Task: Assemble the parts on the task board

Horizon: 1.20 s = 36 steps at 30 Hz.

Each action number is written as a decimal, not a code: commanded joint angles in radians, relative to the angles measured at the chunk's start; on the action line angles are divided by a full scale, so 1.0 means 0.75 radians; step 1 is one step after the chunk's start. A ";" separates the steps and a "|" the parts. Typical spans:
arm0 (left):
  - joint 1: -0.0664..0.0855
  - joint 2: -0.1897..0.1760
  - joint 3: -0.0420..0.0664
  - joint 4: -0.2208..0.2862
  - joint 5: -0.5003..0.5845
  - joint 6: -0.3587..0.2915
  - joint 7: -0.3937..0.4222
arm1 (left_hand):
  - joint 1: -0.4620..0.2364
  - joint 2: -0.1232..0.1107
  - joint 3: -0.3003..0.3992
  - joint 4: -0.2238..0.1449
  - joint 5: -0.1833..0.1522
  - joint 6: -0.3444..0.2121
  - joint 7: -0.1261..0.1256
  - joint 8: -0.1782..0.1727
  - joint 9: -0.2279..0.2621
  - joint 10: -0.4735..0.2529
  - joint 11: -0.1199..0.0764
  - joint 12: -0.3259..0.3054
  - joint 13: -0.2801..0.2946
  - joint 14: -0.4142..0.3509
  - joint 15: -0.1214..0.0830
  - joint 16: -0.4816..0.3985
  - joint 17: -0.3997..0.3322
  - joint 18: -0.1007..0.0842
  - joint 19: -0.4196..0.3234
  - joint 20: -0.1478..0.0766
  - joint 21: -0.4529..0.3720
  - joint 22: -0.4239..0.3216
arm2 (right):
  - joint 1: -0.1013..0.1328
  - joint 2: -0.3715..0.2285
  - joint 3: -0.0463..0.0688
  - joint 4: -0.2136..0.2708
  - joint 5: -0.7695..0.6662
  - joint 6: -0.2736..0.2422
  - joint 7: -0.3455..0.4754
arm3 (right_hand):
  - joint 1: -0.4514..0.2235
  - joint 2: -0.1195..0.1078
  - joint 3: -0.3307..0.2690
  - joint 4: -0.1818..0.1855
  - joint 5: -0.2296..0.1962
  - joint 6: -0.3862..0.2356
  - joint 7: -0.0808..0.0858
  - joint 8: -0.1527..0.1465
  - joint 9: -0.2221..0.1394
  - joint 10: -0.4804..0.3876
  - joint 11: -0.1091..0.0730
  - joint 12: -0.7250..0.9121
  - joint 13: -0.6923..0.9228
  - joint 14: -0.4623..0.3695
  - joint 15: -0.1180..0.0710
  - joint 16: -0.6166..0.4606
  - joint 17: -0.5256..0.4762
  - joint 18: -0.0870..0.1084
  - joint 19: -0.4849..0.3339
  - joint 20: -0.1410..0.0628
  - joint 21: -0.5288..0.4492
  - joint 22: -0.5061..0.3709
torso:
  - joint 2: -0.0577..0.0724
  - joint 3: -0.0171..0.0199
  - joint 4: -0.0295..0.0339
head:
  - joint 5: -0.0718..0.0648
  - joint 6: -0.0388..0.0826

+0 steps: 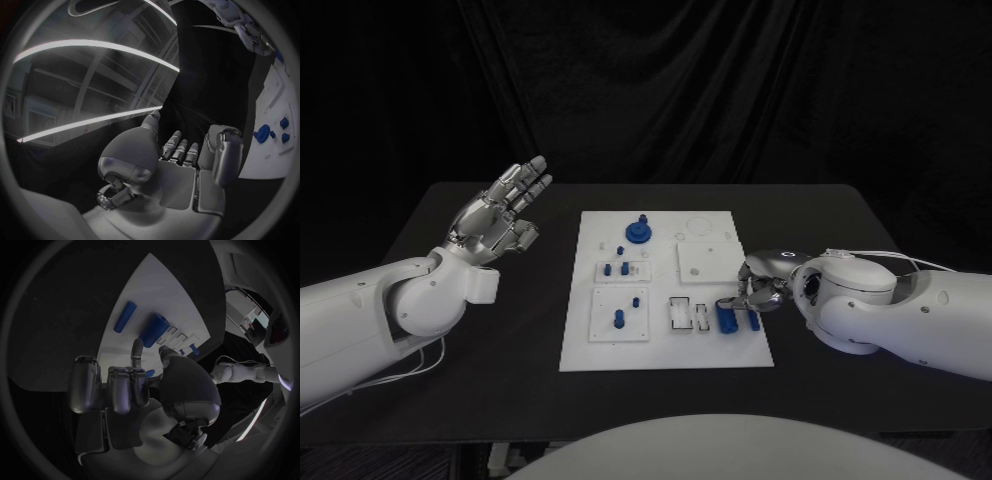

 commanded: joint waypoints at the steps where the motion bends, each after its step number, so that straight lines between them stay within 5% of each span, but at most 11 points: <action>1: -0.006 -0.001 0.001 0.000 -0.004 0.031 0.022 | 0.012 0.000 0.003 -0.009 0.009 0.002 0.010 0.009 0.001 0.002 0.013 0.008 0.001 -0.001 0.009 -0.005 -0.002 -0.018 0.140 0.010 0.006 0.351 | -0.008 0.012 0.001 -0.011 -0.023 0.020 -0.045 | -0.018 -0.003 0.005 0.005 -0.009 -0.013 0.001 -0.009 0.002 0.136 -0.001 0.003 0.351 0.137 -0.009 -0.003 0.339 -0.015 0.042 -0.005 0.004 0.264 | 0.000 -0.0007 0.0029 | -0.006 0.000; 23: -0.022 -0.004 0.002 -0.006 -0.004 0.033 -0.007 | 0.023 0.003 0.012 -0.024 0.031 0.007 0.020 0.011 0.002 0.002 0.019 0.011 0.001 -0.001 0.019 -0.005 -0.002 -0.018 0.140 0.021 0.006 0.351 | -0.043 0.079 0.001 -0.061 -0.024 0.060 -0.041 | -0.061 -0.022 0.001 0.006 -0.019 -0.036 0.018 -0.081 -0.003 0.136 0.011 0.003 0.351 0.132 0.002 -0.016 0.314 -0.010 0.029 0.004 -0.014 0.256 | 0.000 -0.0009 0.0016 | -0.009 0.000; 26: -0.023 -0.004 0.002 -0.007 -0.004 0.029 -0.017 | 0.025 0.005 0.015 -0.027 0.035 0.005 0.022 0.011 0.001 0.001 0.020 0.011 0.001 -0.001 0.021 -0.005 -0.002 -0.018 0.140 0.023 0.006 0.351 | -0.046 0.088 0.001 -0.069 -0.024 0.083 -0.039 | -0.079 -0.057 -0.014 0.008 0.028 -0.038 0.025 -0.113 -0.008 0.136 0.017 0.003 0.351 0.130 0.007 -0.020 0.306 -0.009 0.026 0.009 -0.017 0.254 | 0.000 -0.0001 0.0014 | -0.009 0.000; 29: -0.023 -0.004 0.002 -0.007 -0.004 0.026 -0.022 | 0.026 0.005 0.017 -0.028 0.036 0.006 0.022 0.011 0.001 0.001 0.020 0.012 0.001 -0.001 0.023 -0.005 -0.002 -0.018 0.140 0.023 0.006 0.351 | -0.048 0.094 0.001 -0.077 -0.024 0.103 -0.045 | -0.088 -0.059 -0.015 0.007 0.056 -0.038 0.028 -0.133 -0.010 0.136 0.020 0.003 0.351 0.130 0.009 -0.021 0.305 -0.008 0.024 0.011 -0.020 0.253 | -0.001 -0.0001 0.0009 | -0.007 0.000; 36: -0.026 -0.005 0.002 -0.007 -0.004 0.023 -0.028 | 0.026 0.005 0.019 -0.029 0.038 0.005 0.024 0.011 0.001 0.001 0.021 0.012 0.001 -0.001 0.027 -0.005 -0.002 -0.018 0.140 0.026 0.006 0.351 | -0.052 0.106 0.001 -0.093 -0.046 0.210 -0.067 | 0.043 -0.045 0.029 -0.004 0.317 -0.026 0.034 -0.202 -0.010 0.136 0.026 0.003 0.351 0.125 0.014 -0.032 0.284 -0.001 0.010 0.017 -0.046 0.244 | -0.001 -0.0010 0.0007 | -0.003 0.000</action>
